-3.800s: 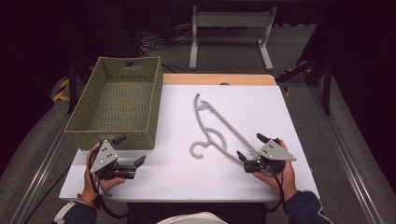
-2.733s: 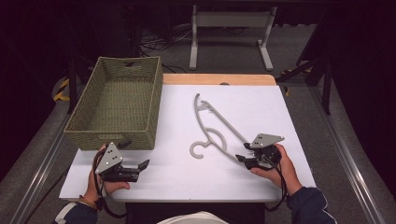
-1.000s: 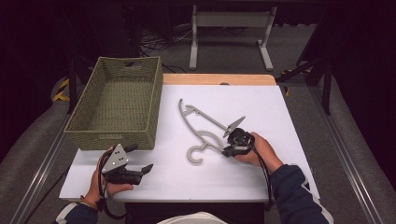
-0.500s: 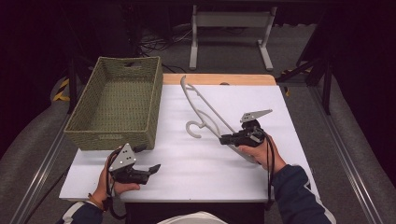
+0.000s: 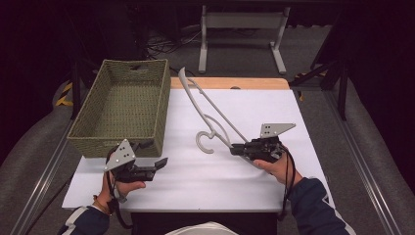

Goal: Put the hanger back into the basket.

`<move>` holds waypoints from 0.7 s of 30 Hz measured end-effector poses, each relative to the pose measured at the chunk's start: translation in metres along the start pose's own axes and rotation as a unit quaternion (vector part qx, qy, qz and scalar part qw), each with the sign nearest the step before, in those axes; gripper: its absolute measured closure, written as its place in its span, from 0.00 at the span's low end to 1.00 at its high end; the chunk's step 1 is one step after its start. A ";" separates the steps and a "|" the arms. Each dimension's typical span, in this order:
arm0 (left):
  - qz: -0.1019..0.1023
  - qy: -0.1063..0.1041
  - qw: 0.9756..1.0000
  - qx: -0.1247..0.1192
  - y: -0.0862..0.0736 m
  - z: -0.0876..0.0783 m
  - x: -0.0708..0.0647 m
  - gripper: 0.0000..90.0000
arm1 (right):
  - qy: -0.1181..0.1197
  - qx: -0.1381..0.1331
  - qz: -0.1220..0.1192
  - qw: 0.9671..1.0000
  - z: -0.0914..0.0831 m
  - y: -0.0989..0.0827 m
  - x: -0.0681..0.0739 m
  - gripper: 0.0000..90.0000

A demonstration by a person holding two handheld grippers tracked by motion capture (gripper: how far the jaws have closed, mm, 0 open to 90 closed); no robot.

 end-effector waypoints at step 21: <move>-0.043 -0.075 0.991 -0.101 0.052 0.060 0.012 0.42 | 0.011 -0.022 -0.105 0.994 0.015 -0.001 0.030 0.92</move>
Point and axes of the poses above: each handheld gripper's, and its own axes: z roughly forward along the jaws, y roughly out of its top, x roughly to its left, the point moved 1 cm from there along z, roughly forward along the jaws, and after that the axes turned 8 degrees about z, right-handed, at the moved point
